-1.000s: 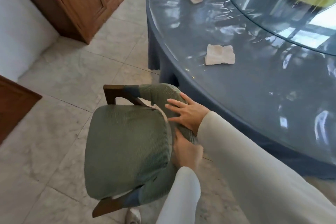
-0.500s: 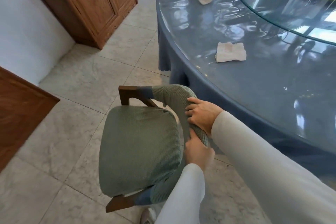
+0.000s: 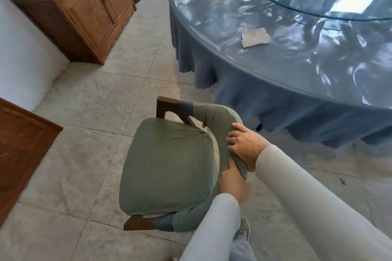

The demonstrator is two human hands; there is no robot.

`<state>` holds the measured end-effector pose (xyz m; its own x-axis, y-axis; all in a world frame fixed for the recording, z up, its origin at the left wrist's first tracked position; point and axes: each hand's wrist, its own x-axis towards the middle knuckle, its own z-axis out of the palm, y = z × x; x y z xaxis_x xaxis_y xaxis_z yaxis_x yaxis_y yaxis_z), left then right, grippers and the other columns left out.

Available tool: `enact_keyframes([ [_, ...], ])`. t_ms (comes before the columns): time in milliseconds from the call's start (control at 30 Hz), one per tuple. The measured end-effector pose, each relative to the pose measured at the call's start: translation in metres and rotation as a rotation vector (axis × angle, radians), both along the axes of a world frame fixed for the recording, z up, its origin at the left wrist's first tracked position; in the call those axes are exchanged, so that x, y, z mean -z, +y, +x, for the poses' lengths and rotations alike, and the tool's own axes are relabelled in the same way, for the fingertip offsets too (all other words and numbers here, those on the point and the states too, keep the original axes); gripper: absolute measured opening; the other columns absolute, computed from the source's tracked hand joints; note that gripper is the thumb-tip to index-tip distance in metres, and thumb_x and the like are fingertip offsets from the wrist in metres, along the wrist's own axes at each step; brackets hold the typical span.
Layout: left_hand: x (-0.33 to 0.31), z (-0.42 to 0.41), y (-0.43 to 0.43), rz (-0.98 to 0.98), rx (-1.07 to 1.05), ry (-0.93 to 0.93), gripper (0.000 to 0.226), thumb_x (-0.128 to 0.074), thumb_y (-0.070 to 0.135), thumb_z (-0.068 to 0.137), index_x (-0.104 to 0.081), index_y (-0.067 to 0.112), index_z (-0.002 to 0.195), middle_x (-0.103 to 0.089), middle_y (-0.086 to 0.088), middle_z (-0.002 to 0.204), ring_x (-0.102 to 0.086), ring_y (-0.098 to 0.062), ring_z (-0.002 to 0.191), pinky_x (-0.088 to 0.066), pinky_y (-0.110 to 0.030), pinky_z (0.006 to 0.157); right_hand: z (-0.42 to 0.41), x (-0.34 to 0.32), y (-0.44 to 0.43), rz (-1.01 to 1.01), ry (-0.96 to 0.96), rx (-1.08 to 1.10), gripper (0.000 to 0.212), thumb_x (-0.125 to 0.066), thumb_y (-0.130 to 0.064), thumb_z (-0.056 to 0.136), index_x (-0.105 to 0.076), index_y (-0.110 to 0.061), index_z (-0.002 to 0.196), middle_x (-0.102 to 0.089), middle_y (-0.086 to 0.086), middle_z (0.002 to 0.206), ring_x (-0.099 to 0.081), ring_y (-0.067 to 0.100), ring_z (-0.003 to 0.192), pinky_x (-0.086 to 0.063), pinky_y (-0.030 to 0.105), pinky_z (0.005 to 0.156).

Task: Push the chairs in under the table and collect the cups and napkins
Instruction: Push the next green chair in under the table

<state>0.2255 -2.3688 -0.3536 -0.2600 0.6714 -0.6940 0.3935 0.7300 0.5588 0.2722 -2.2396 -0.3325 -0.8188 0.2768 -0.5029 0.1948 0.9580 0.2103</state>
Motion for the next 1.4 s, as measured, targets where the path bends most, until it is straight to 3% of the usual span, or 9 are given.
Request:
enact_keyframes([
  [267, 0.002, -0.049, -0.137, -0.008, 0.322, 0.011, 0.081, -0.062, 0.022, 0.086, -0.022, 0.03, 0.156, -0.058, -0.012, 0.133, -0.057, -0.037, 0.121, -0.051, -0.044, 0.101, -0.01, -0.002, -0.156, -0.032, 0.009, 0.293, 0.047, -0.064, -0.044, 0.081, -0.068, -0.026, 0.125, -0.06, 0.001, 0.136, -0.044, 0.026, 0.136, -0.001, 0.051, 0.123],
  [467, -0.014, -0.107, -0.22, -0.066, 0.559, 0.05, 0.092, -0.06, 0.018, 0.084, -0.011, 0.046, 0.156, -0.059, -0.014, 0.127, -0.059, -0.039, 0.115, -0.051, -0.042, 0.094, -0.04, -0.007, -0.264, -0.001, 0.003, 0.458, 0.03, -0.06, -0.042, 0.075, -0.072, -0.026, 0.097, -0.068, 0.0, 0.1, -0.059, 0.025, 0.104, -0.021, 0.049, 0.113],
  [600, -0.018, -0.136, -0.265, -0.094, 0.641, 0.044, 0.078, -0.062, 0.018, 0.086, -0.027, 0.042, 0.152, -0.056, -0.013, 0.135, -0.058, -0.038, 0.119, -0.05, -0.048, 0.104, -0.058, -0.008, -0.321, -0.019, 0.026, 0.573, 0.019, -0.06, -0.041, 0.074, -0.066, -0.026, 0.084, -0.063, -0.002, 0.08, -0.059, 0.024, 0.085, -0.03, 0.047, 0.102],
  [700, -0.02, -0.15, -0.298, -0.086, 0.713, 0.033, 0.072, -0.059, 0.014, 0.087, -0.033, 0.042, 0.148, -0.06, -0.011, 0.129, -0.061, -0.036, 0.113, -0.053, -0.049, 0.1, -0.063, -0.007, -0.367, -0.048, 0.044, 0.663, 0.015, -0.06, -0.04, 0.074, -0.059, -0.025, 0.076, -0.056, -0.003, 0.071, -0.056, 0.023, 0.076, -0.032, 0.045, 0.096],
  [867, -0.023, -0.173, -0.357, -0.07, 0.844, 0.083, 0.073, -0.062, 0.01, 0.085, -0.041, 0.042, 0.147, -0.067, -0.005, 0.125, -0.064, -0.03, 0.112, -0.053, -0.043, 0.099, -0.072, -0.012, -0.447, -0.093, 0.077, 0.804, 0.02, -0.063, -0.041, 0.077, -0.055, -0.023, 0.078, -0.06, 0.001, 0.077, -0.061, 0.026, 0.083, -0.03, 0.051, 0.1],
  [1033, -0.027, -0.213, -0.409, -0.037, 0.988, 0.166, 0.07, -0.062, 0.011, 0.085, -0.048, 0.046, 0.144, -0.069, 0.0, 0.127, -0.064, -0.025, 0.115, -0.051, -0.041, 0.102, -0.102, -0.01, -0.521, -0.161, 0.133, 0.916, 0.028, -0.065, -0.045, 0.083, -0.065, -0.021, 0.098, -0.069, 0.004, 0.095, -0.064, 0.027, 0.093, -0.029, 0.052, 0.101],
  [1200, -0.03, -0.274, -0.45, -0.054, 1.086, 0.223, 0.068, -0.058, 0.003, 0.084, -0.056, 0.047, 0.136, -0.07, 0.005, 0.125, -0.063, -0.019, 0.115, -0.049, -0.033, 0.101, -0.155, 0.001, -0.589, -0.253, 0.238, 1.009, 0.034, -0.064, -0.045, 0.089, -0.064, -0.017, 0.108, -0.069, 0.008, 0.105, -0.063, 0.03, 0.101, -0.029, 0.054, 0.105],
  [1300, -0.03, -0.32, -0.464, -0.091, 1.154, 0.265, 0.068, -0.057, 0.001, 0.084, -0.058, 0.044, 0.137, -0.069, 0.002, 0.125, -0.063, -0.021, 0.117, -0.05, -0.036, 0.101, -0.191, 0.01, -0.616, -0.337, 0.321, 1.068, 0.048, -0.061, -0.057, 0.084, -0.062, -0.016, 0.11, -0.067, 0.01, 0.111, -0.059, 0.032, 0.108, -0.028, 0.053, 0.106],
  [1400, -0.033, -0.372, -0.474, -0.076, 1.124, 0.33, 0.073, -0.052, 0.001, 0.088, -0.053, 0.056, 0.136, -0.068, 0.007, 0.126, -0.063, -0.02, 0.118, -0.05, -0.04, 0.103, -0.219, 0.021, -0.641, -0.329, 0.435, 1.112, 0.055, -0.052, -0.065, 0.08, -0.058, -0.02, 0.112, -0.064, 0.005, 0.116, -0.052, 0.03, 0.114, -0.027, 0.052, 0.11],
])
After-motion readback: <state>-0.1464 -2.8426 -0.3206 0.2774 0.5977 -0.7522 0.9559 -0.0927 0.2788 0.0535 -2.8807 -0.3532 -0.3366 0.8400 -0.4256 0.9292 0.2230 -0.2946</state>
